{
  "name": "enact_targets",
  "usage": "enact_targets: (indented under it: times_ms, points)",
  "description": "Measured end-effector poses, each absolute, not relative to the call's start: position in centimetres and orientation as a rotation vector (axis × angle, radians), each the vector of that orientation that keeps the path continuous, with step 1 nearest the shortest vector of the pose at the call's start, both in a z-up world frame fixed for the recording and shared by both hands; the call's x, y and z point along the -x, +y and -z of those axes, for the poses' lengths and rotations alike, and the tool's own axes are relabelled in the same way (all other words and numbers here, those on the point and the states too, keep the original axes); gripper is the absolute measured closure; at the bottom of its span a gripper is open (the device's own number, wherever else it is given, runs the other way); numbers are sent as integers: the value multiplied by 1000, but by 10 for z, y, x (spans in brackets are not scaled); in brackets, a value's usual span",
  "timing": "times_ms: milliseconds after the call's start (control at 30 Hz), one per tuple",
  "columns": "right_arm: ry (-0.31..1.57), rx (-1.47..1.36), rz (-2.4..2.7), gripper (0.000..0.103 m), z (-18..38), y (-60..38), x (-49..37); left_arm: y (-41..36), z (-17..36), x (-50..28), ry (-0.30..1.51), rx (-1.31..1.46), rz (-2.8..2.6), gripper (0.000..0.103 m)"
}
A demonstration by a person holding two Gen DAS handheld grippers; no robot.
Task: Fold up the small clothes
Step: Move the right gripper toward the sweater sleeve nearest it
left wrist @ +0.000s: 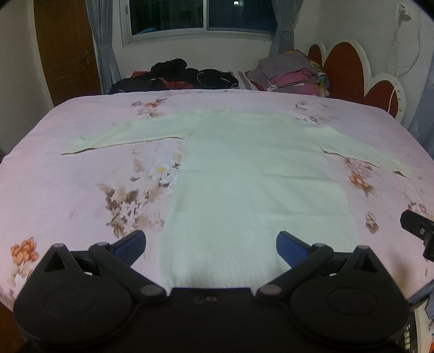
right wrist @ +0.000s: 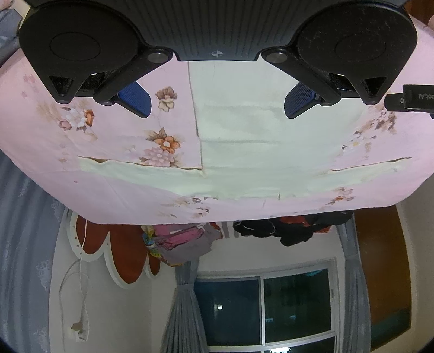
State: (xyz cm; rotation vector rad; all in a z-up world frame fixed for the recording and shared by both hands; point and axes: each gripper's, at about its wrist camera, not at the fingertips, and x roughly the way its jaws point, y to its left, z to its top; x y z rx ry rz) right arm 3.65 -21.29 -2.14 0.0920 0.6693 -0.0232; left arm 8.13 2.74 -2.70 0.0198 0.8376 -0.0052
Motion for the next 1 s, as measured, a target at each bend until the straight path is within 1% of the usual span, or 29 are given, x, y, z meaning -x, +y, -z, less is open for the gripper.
enact_targets:
  times_ms: [433,700,1000]
  points:
    - [699,-108,127,0,41,-220,-146,40,47,-190,875,-20,44,0]
    - [702,-99,181,0,52,-241,-185,27,61,-228,894,-24,57,0]
    - [728,-128,217,0,79,-302,-225,-1,77,-267,925,-17,7,0]
